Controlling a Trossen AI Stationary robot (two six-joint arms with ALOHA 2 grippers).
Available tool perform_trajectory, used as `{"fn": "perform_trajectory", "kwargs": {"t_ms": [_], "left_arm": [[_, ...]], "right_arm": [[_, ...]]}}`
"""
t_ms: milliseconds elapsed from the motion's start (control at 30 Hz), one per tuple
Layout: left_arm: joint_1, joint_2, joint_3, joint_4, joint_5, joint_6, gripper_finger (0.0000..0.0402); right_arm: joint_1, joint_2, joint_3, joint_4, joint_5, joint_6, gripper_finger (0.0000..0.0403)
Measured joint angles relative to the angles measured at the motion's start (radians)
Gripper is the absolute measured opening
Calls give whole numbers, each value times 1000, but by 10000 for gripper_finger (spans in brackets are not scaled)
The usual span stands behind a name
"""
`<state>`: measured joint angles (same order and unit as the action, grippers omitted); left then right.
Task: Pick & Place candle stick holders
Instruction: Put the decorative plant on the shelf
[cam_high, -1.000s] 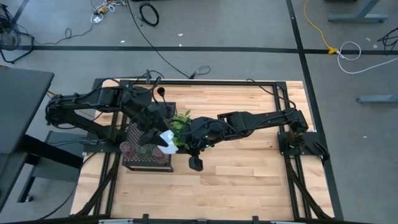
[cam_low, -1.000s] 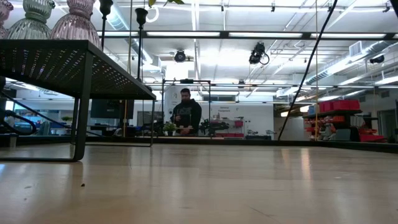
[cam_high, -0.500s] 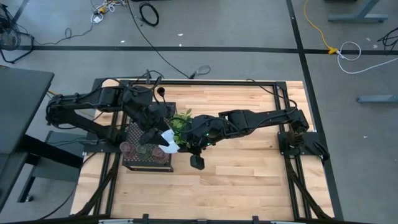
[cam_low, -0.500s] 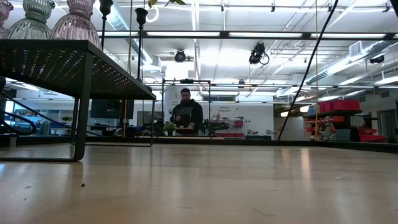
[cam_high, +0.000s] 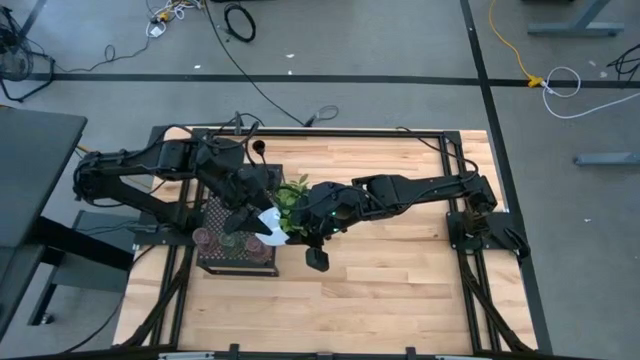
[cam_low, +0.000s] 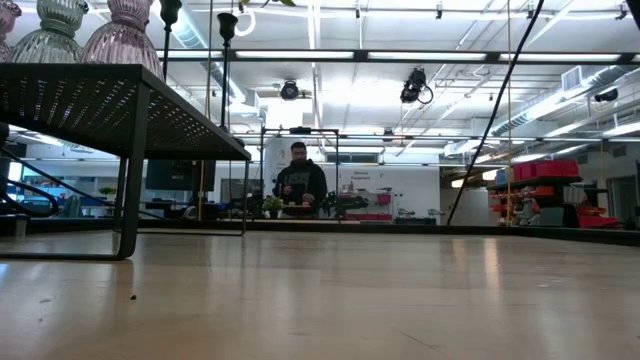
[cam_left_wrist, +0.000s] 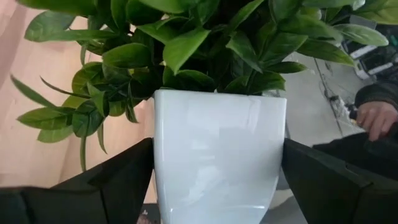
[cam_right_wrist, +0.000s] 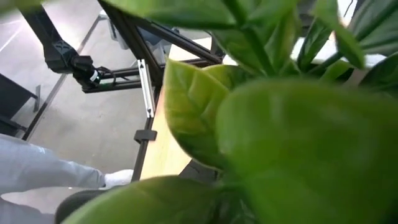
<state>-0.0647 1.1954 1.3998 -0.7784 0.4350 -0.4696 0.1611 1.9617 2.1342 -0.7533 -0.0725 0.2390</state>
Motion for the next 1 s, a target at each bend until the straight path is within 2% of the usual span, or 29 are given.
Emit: {"fn": "perform_trajectory", "kwargs": {"t_ms": [467, 700, 1000], "left_arm": [[1, -2, 3, -16, -27, 35, 338], [2, -2, 3, -25, -41, 36, 295], [2, 0, 3, -35, -41, 36, 293]], "right_arm": [[-8, 3, -3, 52, -11, 11, 0], [-9, 4, -3, 46, -10, 11, 0], [-9, 6, -3, 47, -10, 9, 0]]}}
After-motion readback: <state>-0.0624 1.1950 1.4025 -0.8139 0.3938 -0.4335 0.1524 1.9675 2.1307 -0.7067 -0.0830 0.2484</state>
